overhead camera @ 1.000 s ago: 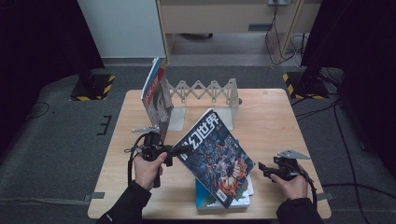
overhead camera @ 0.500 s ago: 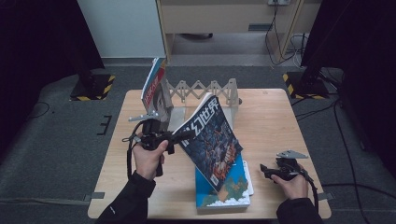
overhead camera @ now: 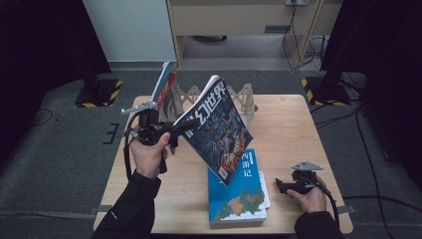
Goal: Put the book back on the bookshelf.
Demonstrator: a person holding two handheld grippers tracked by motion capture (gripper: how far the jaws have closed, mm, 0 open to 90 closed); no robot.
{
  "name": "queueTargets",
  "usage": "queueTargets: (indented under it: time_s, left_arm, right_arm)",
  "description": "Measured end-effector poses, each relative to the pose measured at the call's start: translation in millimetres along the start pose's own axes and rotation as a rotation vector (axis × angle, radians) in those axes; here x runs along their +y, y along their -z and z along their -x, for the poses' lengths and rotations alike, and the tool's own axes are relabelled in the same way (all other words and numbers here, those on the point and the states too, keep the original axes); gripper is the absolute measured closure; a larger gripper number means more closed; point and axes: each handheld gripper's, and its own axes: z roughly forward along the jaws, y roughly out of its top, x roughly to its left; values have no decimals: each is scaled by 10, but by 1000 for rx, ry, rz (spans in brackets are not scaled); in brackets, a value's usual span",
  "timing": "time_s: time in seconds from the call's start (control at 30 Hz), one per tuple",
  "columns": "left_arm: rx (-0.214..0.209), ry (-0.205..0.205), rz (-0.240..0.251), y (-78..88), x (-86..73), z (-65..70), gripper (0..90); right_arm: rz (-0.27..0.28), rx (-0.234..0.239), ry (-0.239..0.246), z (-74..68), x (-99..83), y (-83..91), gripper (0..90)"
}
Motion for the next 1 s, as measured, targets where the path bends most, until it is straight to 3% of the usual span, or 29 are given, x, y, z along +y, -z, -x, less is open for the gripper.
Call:
queueTargets:
  time_s: [0.1,0.6,1.0]
  left_arm:
    - [13,-8,18,62,82,17,822]
    - [88,-45,88,351,363,49,821]
    - [223,-84,144,572,670,49,821]
  right_arm:
    - [24,-2,-5,-2,-26,-16,41]
    - [25,-4,-5,-3,-26,-19,39]
    - [25,-4,-5,-3,-26,-19,39]
